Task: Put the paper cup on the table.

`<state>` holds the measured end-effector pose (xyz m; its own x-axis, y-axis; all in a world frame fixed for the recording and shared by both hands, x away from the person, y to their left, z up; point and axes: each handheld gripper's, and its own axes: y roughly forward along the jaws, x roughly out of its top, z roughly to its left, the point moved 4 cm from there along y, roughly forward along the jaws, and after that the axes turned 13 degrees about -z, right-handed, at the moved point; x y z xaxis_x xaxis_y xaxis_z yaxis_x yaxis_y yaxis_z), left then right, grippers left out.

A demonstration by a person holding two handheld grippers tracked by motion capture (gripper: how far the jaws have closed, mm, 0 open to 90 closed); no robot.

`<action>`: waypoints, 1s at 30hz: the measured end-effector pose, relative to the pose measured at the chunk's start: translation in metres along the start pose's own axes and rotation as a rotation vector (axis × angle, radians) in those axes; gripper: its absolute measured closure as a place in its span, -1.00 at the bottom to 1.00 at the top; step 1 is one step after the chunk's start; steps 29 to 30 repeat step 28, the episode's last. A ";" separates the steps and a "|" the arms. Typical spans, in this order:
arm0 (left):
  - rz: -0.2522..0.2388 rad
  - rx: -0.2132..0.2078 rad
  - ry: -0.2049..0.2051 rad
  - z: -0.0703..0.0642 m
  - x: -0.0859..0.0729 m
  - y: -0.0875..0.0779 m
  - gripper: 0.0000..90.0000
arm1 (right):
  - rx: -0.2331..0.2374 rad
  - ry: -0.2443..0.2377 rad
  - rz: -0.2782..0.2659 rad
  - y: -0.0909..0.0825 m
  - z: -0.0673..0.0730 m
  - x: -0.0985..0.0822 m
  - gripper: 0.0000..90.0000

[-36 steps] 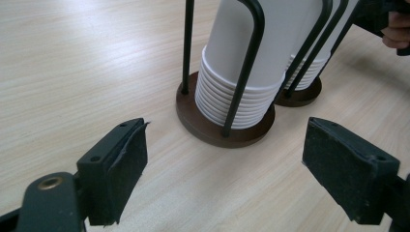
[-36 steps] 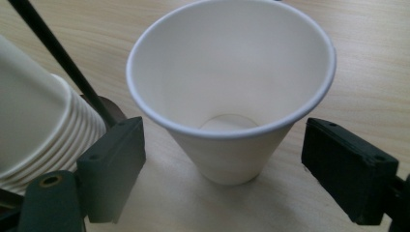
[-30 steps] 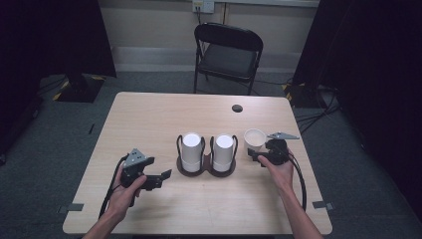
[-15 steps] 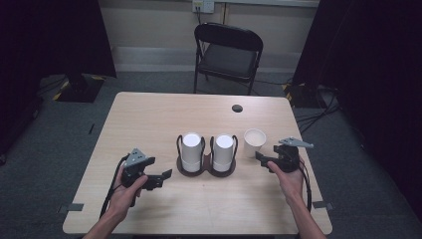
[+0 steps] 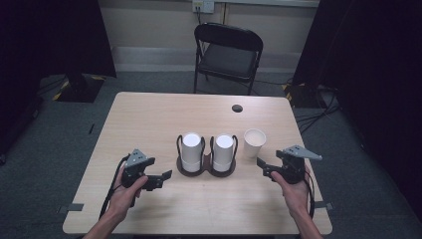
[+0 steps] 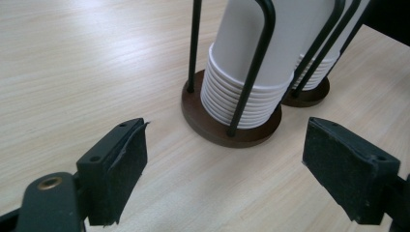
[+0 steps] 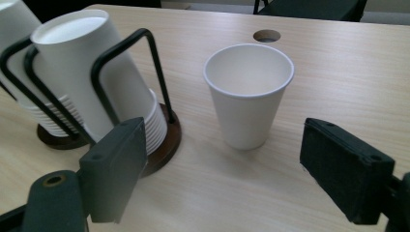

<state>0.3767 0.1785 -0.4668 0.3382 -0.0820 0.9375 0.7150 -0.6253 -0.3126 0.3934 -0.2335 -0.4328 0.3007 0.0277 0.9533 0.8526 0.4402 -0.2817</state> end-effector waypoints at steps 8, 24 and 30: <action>-0.005 0.000 -0.012 -0.001 -0.001 -0.002 -0.65 | 0.039 -0.001 0.005 -0.013 0.024 0.000 -0.66; 0.021 -0.013 -0.010 -0.006 -0.006 -0.001 -0.65 | 0.132 0.023 0.039 -0.015 0.057 -0.027 -0.68; 0.022 -0.007 -0.012 -0.004 -0.007 -0.002 -0.65 | 0.120 0.027 0.035 -0.016 0.052 -0.027 -0.68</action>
